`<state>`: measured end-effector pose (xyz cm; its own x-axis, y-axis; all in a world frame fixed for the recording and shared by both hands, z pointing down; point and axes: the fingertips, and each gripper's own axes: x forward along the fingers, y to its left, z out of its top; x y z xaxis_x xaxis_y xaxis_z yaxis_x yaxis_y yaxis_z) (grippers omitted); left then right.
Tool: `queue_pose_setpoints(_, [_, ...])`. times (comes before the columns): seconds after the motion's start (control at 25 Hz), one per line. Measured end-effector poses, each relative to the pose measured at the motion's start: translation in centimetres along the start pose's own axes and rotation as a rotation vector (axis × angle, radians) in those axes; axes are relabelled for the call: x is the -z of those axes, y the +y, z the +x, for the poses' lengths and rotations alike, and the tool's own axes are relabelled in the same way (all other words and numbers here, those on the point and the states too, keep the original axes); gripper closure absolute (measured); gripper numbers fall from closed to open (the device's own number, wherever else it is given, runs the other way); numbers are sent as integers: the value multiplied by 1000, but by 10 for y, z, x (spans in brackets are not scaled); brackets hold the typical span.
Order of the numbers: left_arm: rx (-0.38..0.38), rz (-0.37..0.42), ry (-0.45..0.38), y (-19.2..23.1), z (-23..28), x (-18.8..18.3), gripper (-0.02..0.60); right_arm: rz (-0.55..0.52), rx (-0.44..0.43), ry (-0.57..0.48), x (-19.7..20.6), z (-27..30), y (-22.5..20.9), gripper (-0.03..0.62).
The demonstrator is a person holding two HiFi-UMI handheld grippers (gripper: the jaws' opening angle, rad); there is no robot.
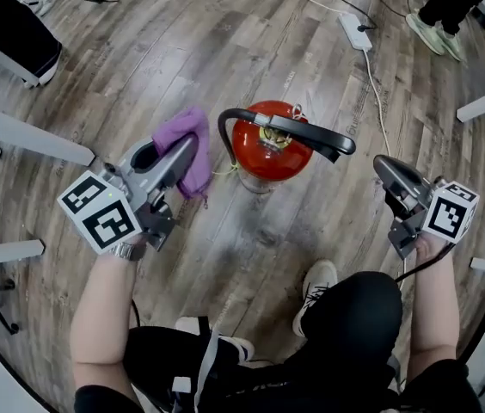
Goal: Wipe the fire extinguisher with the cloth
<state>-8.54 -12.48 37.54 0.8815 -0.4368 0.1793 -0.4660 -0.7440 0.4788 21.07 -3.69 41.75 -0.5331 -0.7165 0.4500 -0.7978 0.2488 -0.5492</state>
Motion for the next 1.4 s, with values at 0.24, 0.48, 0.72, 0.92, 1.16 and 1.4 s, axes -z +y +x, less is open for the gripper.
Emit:
queue_pose_setpoints(0.24, [51,-63,111,-28,-56,-10,514,60,20,106,-25,-53,56,589])
queue_pose_setpoints(0.48, [37,-214,195,-118,-118,-64,512,117,30,152,-85,-110,139,589])
queue_pose_setpoints(0.72, [10,-285,231,-211,-173,-162,512,145,-14,150,-160,-169,231,589])
queue_pose_setpoints(0.92, [9,-294,168,-281,-193,-254,512,121,-68,170,-213,-204,300,589])
queue_pose_setpoints(1.16, [95,-238,141,-333,-213,-322,511,99,-80,141,-228,-231,372,589])
queue_pose_setpoints(1.4, [213,-240,190,-369,-275,-321,512,137,-7,39,-193,-271,445,589])
